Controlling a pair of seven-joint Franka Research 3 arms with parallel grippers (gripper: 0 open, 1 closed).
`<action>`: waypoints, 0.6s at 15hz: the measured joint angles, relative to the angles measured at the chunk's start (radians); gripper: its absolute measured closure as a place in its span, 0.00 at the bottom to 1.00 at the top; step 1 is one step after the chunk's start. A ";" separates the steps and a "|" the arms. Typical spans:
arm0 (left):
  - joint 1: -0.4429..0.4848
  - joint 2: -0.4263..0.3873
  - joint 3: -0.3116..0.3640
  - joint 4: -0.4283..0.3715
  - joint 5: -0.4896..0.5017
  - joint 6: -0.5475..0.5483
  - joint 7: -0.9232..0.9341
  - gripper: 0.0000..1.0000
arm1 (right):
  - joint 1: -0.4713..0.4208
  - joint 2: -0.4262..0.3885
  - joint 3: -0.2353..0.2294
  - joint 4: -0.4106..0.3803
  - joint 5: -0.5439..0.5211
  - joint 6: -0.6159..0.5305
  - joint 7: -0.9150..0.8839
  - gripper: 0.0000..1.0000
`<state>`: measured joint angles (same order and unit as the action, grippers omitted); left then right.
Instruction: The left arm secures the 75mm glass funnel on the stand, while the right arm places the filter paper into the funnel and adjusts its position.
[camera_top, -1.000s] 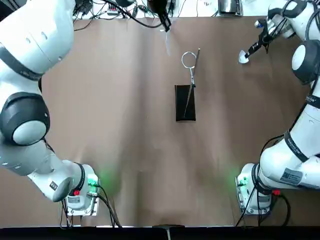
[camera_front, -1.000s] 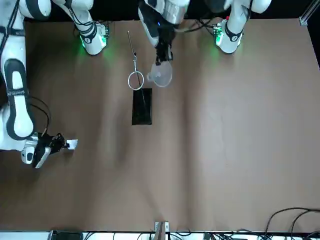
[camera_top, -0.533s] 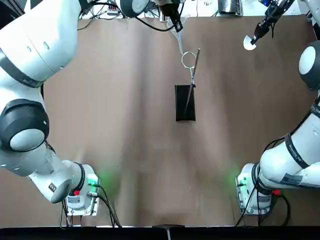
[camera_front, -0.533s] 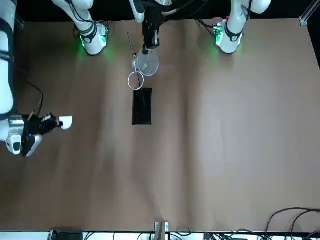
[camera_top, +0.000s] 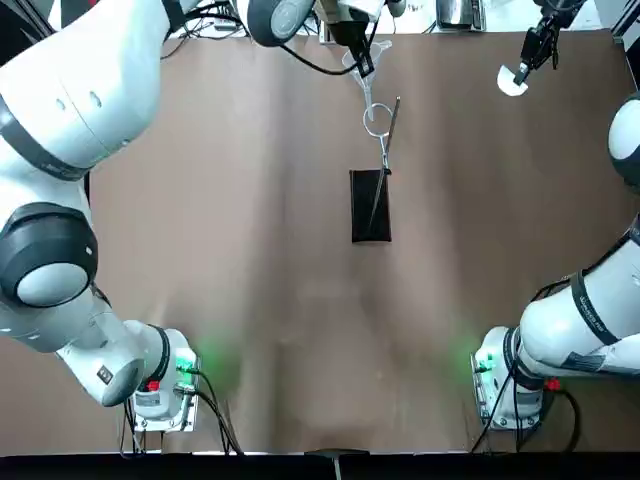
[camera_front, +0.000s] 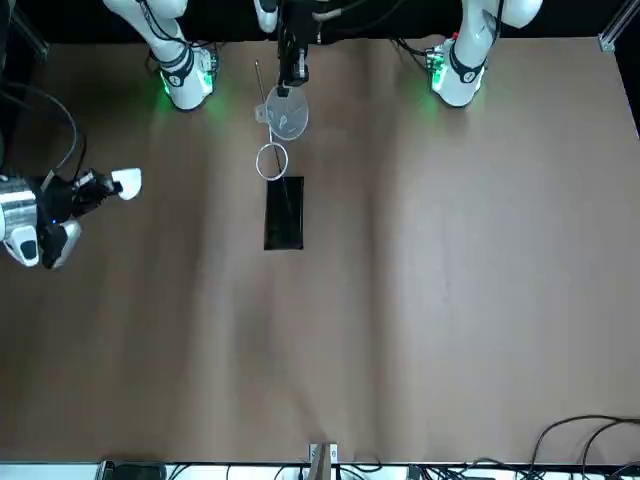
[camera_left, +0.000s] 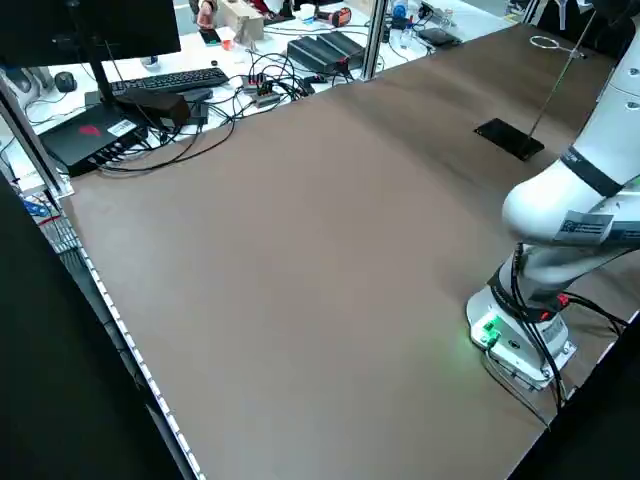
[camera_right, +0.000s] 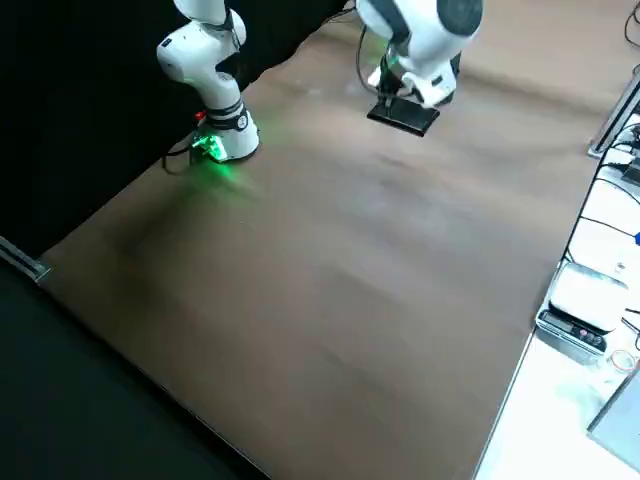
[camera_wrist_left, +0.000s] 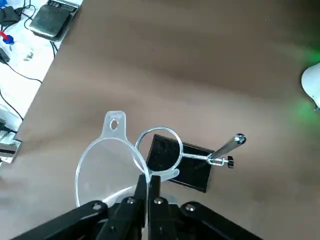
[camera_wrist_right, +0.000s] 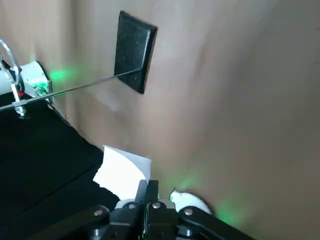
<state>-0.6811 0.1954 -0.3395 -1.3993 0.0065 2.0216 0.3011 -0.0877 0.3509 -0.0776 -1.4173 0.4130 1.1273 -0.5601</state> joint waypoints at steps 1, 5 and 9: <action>0.000 0.002 -0.002 -0.001 0.000 0.000 0.001 0.96 | 0.017 -0.007 0.004 0.010 0.000 -0.020 0.037 0.99; 0.000 0.040 -0.002 -0.007 0.001 0.020 0.011 0.96 | 0.102 -0.023 0.011 0.022 0.000 -0.030 0.144 0.99; -0.019 0.084 -0.004 -0.008 0.019 0.067 0.012 0.96 | 0.104 -0.038 0.009 0.022 0.000 -0.032 0.144 0.99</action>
<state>-0.7003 0.2797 -0.3435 -1.4076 0.0259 2.0884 0.3128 0.0160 0.3128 -0.0686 -1.3954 0.4131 1.0955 -0.4159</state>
